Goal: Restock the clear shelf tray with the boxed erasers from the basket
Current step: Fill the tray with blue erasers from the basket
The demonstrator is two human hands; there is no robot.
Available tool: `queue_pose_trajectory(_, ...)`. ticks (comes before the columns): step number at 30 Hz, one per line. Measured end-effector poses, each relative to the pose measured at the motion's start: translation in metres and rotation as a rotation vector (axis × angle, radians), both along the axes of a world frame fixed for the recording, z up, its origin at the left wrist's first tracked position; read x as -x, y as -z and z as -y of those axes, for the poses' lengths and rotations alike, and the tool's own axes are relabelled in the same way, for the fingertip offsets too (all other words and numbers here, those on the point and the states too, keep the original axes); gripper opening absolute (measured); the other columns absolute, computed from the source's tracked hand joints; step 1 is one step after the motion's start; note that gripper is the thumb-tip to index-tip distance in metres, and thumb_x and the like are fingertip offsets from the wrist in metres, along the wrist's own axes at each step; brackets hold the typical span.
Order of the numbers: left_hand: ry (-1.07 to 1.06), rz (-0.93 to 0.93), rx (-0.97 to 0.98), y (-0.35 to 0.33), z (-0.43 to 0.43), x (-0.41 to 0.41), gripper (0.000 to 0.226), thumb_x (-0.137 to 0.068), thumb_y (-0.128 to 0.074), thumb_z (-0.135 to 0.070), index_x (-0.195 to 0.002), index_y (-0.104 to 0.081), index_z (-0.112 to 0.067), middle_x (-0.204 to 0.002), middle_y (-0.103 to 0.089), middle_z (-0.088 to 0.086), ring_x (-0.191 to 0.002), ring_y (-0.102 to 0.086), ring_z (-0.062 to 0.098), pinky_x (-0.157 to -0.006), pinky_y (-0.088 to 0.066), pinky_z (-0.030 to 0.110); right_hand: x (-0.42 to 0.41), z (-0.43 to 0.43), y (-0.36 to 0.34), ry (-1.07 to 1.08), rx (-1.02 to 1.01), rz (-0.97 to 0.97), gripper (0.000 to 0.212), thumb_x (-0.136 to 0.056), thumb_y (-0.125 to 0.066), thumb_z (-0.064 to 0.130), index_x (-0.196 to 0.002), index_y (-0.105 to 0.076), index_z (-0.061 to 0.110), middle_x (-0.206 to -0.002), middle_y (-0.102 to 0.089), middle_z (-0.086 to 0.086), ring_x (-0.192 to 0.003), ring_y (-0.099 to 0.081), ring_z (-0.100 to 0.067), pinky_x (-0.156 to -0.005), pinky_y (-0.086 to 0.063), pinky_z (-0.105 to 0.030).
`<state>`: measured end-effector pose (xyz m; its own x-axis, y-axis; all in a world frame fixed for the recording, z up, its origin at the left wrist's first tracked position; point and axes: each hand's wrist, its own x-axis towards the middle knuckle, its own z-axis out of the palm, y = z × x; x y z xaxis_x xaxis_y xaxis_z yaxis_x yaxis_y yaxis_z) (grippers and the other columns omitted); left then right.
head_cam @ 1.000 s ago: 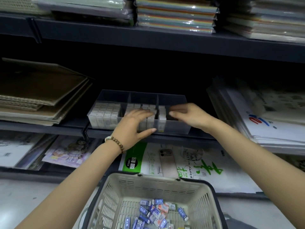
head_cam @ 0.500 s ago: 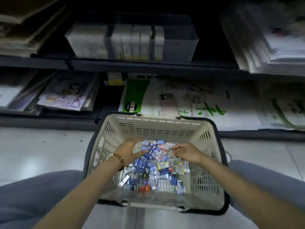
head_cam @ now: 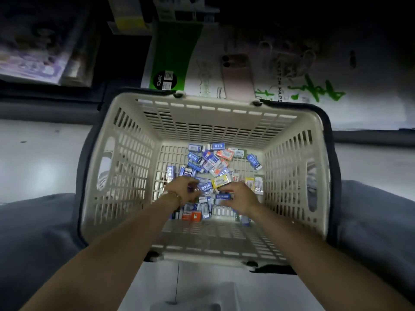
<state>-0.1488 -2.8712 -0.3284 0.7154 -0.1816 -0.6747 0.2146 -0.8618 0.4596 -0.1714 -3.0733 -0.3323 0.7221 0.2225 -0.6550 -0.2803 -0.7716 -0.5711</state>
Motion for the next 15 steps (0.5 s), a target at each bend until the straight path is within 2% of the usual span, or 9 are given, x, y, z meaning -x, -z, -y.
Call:
queue_pose_trajectory(2,0.027,0.101,-0.042,0.008,0.002,-0.001,0.036,-0.076,-0.077,-0.032,-0.108,-0.066,-0.021,-0.103,-0.067,-0.001,-0.095,-0.062,0.015,-0.085,-0.048,0.022,0.003,-0.005,0.006,-0.028,0.057,0.111,0.038,-0.075,-0.078,0.024,-0.110,-0.068,0.015,-0.109,-0.064,-0.005,-0.103,-0.053,-0.021,-0.080,-0.040,-0.026)
queue_pose_trajectory(4,0.107,0.183,-0.119,0.011,0.003,-0.005,0.030,-0.074,-0.077,-0.036,-0.100,-0.068,-0.024,-0.101,-0.066,-0.003,-0.088,-0.061,0.011,-0.079,-0.046,0.021,0.002,-0.008,0.010,-0.030,0.084,0.154,0.026,-0.078,-0.075,0.022,-0.103,-0.070,0.015,-0.106,-0.064,-0.005,-0.101,-0.054,-0.022,-0.079,-0.040,-0.027)
queue_pose_trajectory(6,0.240,0.238,-0.196,0.014,0.004,-0.008,0.029,-0.078,-0.071,-0.042,-0.100,-0.066,-0.025,-0.106,-0.062,-0.002,-0.098,-0.056,0.014,-0.085,-0.044,0.027,-0.002,-0.008,0.012,0.001,0.063,0.122,0.023,-0.083,-0.071,0.021,-0.103,-0.070,0.011,-0.107,-0.065,-0.007,-0.099,-0.058,-0.023,-0.083,-0.045,-0.030)
queue_pose_trajectory(8,0.381,0.267,-0.259,0.015,0.006,-0.009,0.032,-0.083,-0.063,-0.045,-0.105,-0.064,-0.022,-0.115,-0.057,0.000,-0.113,-0.047,0.018,-0.091,-0.039,0.032,-0.006,-0.006,0.011,0.051,0.001,0.066,0.025,-0.086,-0.068,0.022,-0.105,-0.069,0.007,-0.105,-0.066,-0.010,-0.091,-0.059,-0.021,-0.081,-0.047,-0.031)
queue_pose_trajectory(10,0.442,0.272,-0.292,0.017,0.007,-0.008,0.036,-0.086,-0.060,-0.043,-0.112,-0.060,-0.018,-0.123,-0.053,0.003,-0.120,-0.041,0.021,-0.096,-0.036,0.034,-0.009,-0.002,0.006,0.122,-0.087,-0.005,0.024,-0.088,-0.065,0.020,-0.105,-0.068,0.004,-0.103,-0.067,-0.015,-0.086,-0.058,-0.019,-0.078,-0.047,-0.031)
queue_pose_trajectory(13,0.514,0.286,-0.334,0.016,0.005,-0.007,0.046,-0.089,-0.057,-0.036,-0.127,-0.048,-0.012,-0.129,-0.051,0.008,-0.124,-0.040,0.023,-0.099,-0.034,0.034,-0.015,0.006,-0.004,0.255,-0.186,-0.083,0.023,-0.091,-0.060,0.017,-0.107,-0.065,0.002,-0.109,-0.066,-0.018,-0.098,-0.062,-0.027,-0.086,-0.050,-0.036)
queue_pose_trajectory(15,0.551,0.281,-0.361,0.013,0.004,-0.008,0.053,-0.092,-0.055,-0.032,-0.136,-0.037,-0.008,-0.133,-0.049,0.010,-0.126,-0.039,0.024,-0.101,-0.032,0.035,-0.018,0.010,-0.011,0.320,-0.203,-0.105,0.024,-0.091,-0.060,0.017,-0.109,-0.063,0.001,-0.113,-0.065,-0.017,-0.097,-0.062,-0.024,-0.079,-0.050,-0.027)
